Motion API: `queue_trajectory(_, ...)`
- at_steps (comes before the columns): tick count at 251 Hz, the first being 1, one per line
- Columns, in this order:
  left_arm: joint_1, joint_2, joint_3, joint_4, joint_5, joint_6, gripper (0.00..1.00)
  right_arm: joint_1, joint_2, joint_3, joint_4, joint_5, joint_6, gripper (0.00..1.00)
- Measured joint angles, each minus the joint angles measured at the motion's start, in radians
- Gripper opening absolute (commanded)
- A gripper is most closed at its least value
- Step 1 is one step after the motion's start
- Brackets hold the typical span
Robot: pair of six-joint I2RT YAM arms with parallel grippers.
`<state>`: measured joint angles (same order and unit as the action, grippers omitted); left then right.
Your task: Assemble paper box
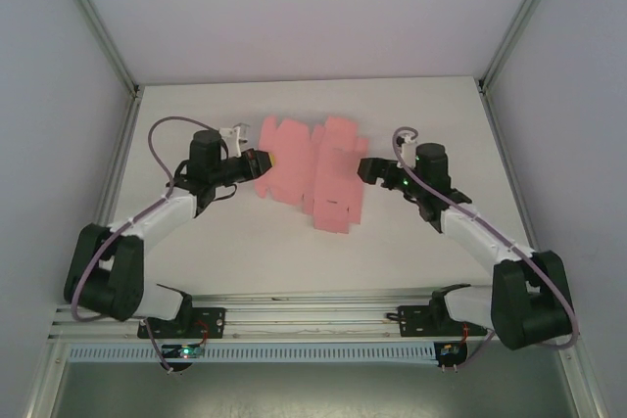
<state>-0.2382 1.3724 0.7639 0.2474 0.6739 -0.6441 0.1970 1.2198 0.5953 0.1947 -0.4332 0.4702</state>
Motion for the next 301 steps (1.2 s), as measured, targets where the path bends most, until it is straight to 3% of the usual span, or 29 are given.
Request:
queue_trajectory(78,-0.061,-0.172,0.0,0.007,0.016,-0.064,0.0,-0.071,-0.093,-0.129,0.042,-0.123,0.032,0.89)
queue_trajectory(133,-0.098,-0.286,0.0,-0.006,0.013,-0.07,0.0,-0.11,-0.101,-0.158,0.183,-0.269,0.117,0.8)
queue_trajectory(148,-0.101,-0.317,0.0,-0.013,0.003,-0.068,0.0,-0.11,-0.105,-0.173,0.222,-0.304,0.135,0.76)
queue_trajectory(180,-0.102,-0.366,-0.001,-0.016,-0.014,-0.068,0.0,-0.114,-0.108,-0.182,0.271,-0.357,0.172,0.58)
queue_trajectory(301,-0.103,-0.416,-0.034,-0.041,-0.092,-0.064,0.0,-0.123,-0.19,-0.198,0.452,-0.478,0.295,0.4)
